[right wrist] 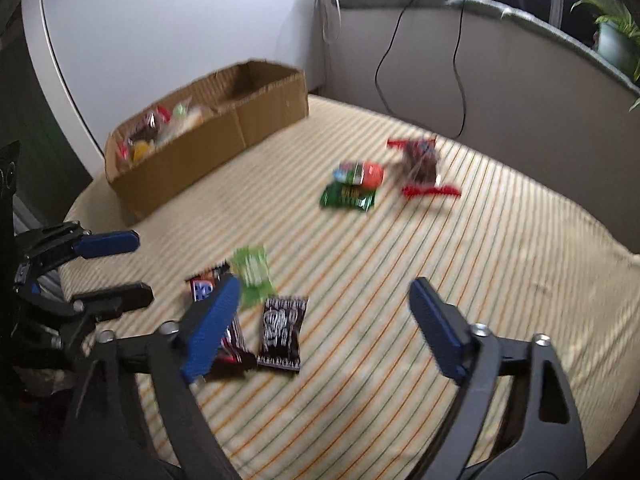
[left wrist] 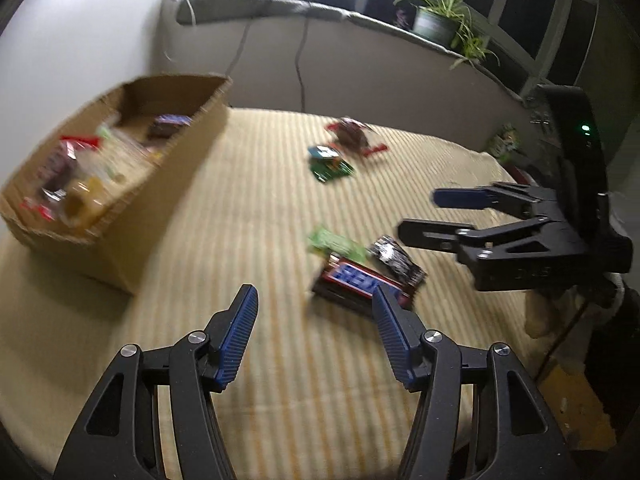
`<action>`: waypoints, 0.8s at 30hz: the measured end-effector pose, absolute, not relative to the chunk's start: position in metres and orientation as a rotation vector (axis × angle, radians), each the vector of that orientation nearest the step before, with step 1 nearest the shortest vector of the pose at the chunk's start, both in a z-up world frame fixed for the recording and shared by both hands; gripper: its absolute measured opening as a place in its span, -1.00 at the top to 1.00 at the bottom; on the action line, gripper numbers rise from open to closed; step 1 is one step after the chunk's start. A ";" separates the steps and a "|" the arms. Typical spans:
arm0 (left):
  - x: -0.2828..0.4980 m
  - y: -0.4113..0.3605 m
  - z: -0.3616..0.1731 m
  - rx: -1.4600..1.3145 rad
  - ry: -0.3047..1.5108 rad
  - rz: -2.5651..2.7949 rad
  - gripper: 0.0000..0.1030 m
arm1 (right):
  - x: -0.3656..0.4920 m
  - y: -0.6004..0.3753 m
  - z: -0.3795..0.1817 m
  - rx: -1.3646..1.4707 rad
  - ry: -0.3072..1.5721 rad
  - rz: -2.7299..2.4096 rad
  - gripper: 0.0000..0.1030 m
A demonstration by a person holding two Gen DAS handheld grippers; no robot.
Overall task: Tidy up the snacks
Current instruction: 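Grasp the Snickers bar with the left tool while the right tool grasps the black packet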
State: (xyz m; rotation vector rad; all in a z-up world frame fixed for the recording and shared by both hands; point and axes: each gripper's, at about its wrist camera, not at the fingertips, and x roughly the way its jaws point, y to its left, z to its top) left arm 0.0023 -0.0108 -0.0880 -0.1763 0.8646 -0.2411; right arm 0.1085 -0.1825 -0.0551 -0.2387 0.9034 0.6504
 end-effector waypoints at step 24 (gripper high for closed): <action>0.032 -0.054 -0.106 -0.185 0.956 -0.275 0.02 | 0.110 -0.185 -0.086 -0.264 1.009 0.686 0.38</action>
